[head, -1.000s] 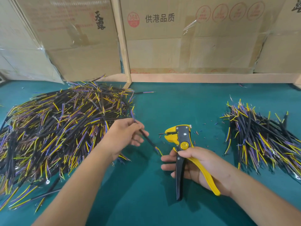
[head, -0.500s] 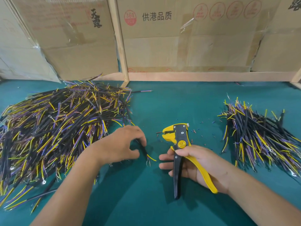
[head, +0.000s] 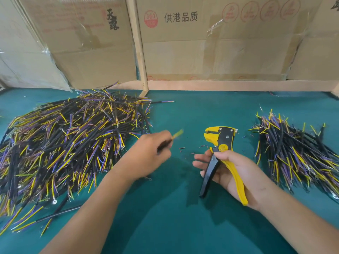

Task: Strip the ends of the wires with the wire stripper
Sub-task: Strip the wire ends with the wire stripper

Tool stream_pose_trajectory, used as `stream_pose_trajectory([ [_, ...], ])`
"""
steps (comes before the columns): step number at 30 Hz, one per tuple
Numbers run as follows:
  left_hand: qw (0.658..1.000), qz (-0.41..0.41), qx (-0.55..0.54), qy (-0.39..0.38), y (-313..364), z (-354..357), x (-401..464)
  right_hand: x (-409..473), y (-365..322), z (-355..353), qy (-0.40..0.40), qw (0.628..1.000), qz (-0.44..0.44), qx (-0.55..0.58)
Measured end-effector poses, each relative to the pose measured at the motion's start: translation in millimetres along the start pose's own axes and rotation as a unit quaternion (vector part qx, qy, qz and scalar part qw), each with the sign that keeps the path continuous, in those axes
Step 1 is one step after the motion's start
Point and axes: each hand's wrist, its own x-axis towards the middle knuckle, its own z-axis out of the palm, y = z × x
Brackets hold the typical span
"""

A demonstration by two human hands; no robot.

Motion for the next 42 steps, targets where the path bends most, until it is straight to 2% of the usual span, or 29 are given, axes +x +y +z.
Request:
stream_pose_trajectory([
  [2, 0.994, -0.036, -0.064, 0.080, 1, -3, 1, -4, -1, 4, 0.010, 1.000, -0.012, 0.003],
  [3, 0.990, -0.053, -0.100, 0.089, 1, -4, 1, -6, -2, 6, 0.012, 1.000, -0.010, 0.003],
  [6, 0.981, -0.099, -0.161, 0.050, 4, 2, 5, -11, -3, 12, 0.016, 1.000, 0.004, 0.001],
  [8, 0.963, -0.156, -0.219, 0.030, 7, 10, 6, -13, -2, 15, 0.016, 1.000, 0.015, -0.002],
  [11, 0.904, -0.220, -0.365, 0.030, 9, 17, 6, -14, -1, 16, 0.016, 1.000, 0.025, -0.004],
  [15, 0.789, -0.280, -0.546, 0.028, 17, 17, 6, -13, 2, 15, 0.038, 0.999, 0.024, -0.017],
  [16, 0.771, -0.299, -0.561, 0.027, 17, 17, 6, -12, 2, 15, 0.046, 0.999, 0.022, -0.013],
  [18, 0.757, -0.322, -0.568, 0.025, 17, 19, 6, -11, 2, 15, 0.055, 0.998, 0.019, -0.004],
  [28, 0.786, -0.260, -0.560, -0.013, 21, 13, 4, -11, 3, 16, 0.047, 0.999, 0.016, -0.016],
  [35, 0.819, -0.154, -0.550, -0.052, 27, 3, 1, -19, -6, 18, -0.034, 0.999, -0.022, 0.013],
  [42, 0.826, -0.129, -0.544, -0.078, 25, 1, 1, -18, -5, 17, -0.047, 0.999, -0.017, -0.014],
])
